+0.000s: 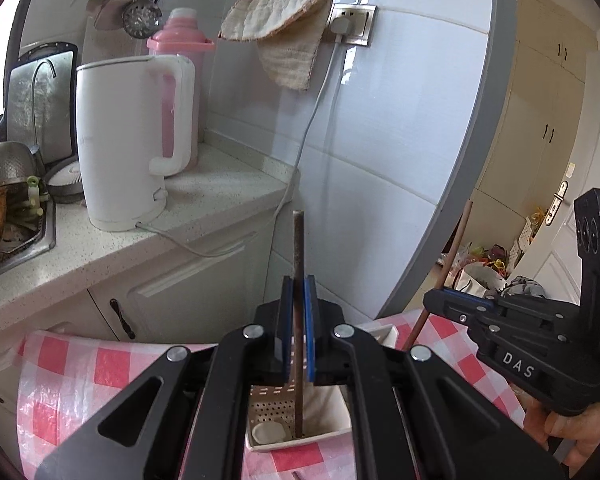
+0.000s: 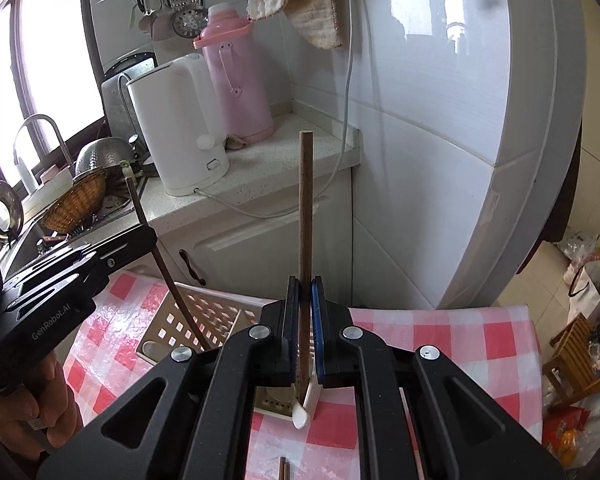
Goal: Organize utensils
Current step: 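Lower the chopsticks into the basket and open both tools, then move both open tools down toward the remaining wooden chopsticks on the cloth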
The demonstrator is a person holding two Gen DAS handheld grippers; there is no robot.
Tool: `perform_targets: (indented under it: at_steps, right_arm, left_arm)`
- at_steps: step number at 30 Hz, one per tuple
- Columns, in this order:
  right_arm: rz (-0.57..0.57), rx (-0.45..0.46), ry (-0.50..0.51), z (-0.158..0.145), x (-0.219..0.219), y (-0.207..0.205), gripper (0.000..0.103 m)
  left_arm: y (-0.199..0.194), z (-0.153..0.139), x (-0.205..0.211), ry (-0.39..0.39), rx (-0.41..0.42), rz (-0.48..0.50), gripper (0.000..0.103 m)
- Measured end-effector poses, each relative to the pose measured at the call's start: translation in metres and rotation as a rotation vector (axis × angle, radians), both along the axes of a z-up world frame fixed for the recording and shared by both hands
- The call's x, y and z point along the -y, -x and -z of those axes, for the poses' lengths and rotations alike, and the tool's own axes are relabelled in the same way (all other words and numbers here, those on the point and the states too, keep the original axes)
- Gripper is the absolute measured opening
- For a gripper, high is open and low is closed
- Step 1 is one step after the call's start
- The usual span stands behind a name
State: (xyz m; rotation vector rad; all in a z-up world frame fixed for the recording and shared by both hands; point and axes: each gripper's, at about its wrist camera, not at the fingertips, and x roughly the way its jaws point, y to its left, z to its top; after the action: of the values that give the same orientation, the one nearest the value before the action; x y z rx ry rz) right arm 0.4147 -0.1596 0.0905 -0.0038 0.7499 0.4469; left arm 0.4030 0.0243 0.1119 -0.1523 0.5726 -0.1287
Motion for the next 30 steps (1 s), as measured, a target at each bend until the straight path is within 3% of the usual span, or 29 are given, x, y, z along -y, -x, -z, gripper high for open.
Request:
perform_targets:
  at_steps: [11, 13, 16, 18, 20, 22, 25, 30]
  right_arm:
    - [-0.02, -0.027, 0.019, 0.023, -0.01, -0.005, 0.009]
    - [-0.013, -0.02, 0.023, 0.023, -0.009, -0.006, 0.01]
    - [0.01, -0.012, 0.02, 0.02, -0.005, -0.008, 0.014]
    - [0.026, 0.003, 0.018, 0.016, -0.001, -0.007, 0.03]
    - [0.038, 0.037, 0.013, 0.01, 0.004, -0.003, 0.065]
    - [0.049, 0.093, 0.013, 0.001, 0.01, 0.007, 0.071]
    - [0.074, 0.147, -0.01, -0.006, 0.023, 0.026, 0.084]
    - [0.152, 0.202, 0.006, 0.007, 0.047, 0.077, 0.084]
  left_arm:
    - [-0.018, 0.017, -0.002, -0.034, -0.131, -0.042, 0.006]
    - [-0.019, 0.017, -0.002, -0.047, -0.135, -0.043, 0.01]
    - [-0.018, 0.016, -0.004, -0.056, -0.135, -0.048, 0.027]
    - [-0.018, 0.014, -0.008, -0.056, -0.125, -0.059, 0.04]
    - [-0.014, 0.012, -0.011, -0.055, -0.115, -0.063, 0.04]
    - [-0.007, 0.007, -0.013, -0.056, -0.097, -0.068, 0.041]
    - [0.014, 0.0, -0.018, -0.057, -0.047, -0.086, 0.056]
    - [0.069, 0.003, -0.028, -0.067, 0.022, -0.162, 0.076]
